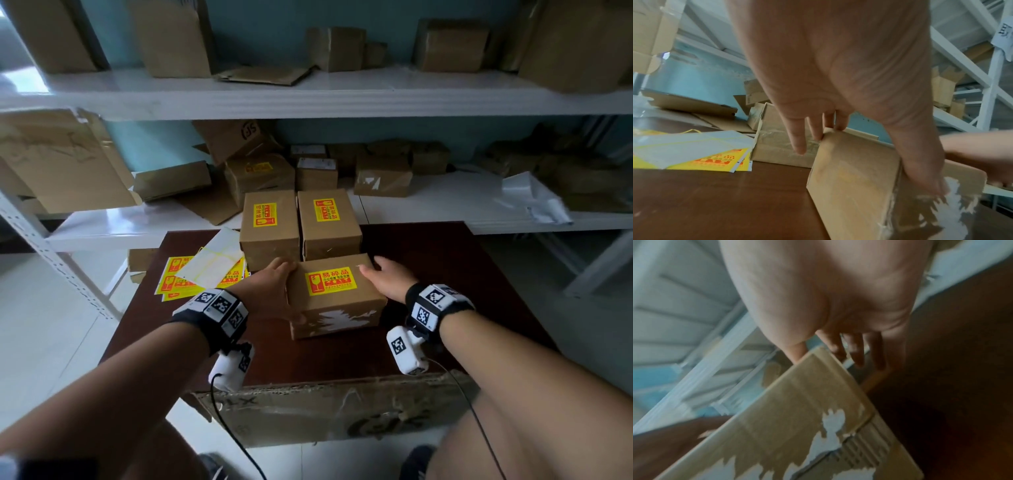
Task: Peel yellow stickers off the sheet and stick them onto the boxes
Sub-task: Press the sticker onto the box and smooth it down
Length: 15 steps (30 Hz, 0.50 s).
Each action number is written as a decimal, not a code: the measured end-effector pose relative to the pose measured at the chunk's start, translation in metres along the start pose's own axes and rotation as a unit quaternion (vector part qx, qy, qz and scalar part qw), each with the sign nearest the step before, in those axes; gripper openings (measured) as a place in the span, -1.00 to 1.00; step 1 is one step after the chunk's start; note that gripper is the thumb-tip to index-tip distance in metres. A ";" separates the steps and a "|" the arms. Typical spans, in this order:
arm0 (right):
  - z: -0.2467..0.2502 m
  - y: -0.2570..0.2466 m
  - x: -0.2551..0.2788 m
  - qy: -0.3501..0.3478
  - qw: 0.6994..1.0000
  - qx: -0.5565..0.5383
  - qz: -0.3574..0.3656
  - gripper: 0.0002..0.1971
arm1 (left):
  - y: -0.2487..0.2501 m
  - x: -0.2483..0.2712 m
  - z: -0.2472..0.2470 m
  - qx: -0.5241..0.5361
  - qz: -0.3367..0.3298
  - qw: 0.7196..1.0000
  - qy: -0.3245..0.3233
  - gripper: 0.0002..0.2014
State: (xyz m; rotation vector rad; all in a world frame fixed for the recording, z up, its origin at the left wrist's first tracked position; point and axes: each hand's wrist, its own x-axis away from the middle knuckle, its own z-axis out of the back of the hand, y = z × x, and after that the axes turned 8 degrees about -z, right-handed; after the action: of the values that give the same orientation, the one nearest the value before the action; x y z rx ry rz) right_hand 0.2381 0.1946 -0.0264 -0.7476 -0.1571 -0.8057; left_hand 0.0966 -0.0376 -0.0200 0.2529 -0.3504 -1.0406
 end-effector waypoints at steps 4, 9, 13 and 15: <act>-0.019 -0.046 0.038 0.064 0.941 0.242 0.227 -0.23 | 0.001 0.002 -0.002 -0.015 -0.008 1.000 0.009 0.32; -0.071 -0.053 0.052 -0.013 0.898 0.354 0.263 -0.15 | -0.011 -0.002 -0.010 -0.032 -0.025 0.999 0.019 0.34; -0.068 -0.052 0.050 -0.014 0.895 0.360 0.262 -0.18 | -0.005 0.005 -0.006 -0.027 -0.027 0.999 0.018 0.33; -0.065 -0.051 0.050 -0.025 0.894 0.366 0.257 -0.18 | -0.002 0.007 -0.005 -0.028 -0.027 0.999 0.025 0.35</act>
State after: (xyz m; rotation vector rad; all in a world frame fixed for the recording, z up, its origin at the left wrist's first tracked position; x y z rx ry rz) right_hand 0.2277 0.0985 -0.0261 -0.0702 -0.2748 -0.1762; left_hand 0.0997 -0.0446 -0.0240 0.2391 -0.2691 -1.0945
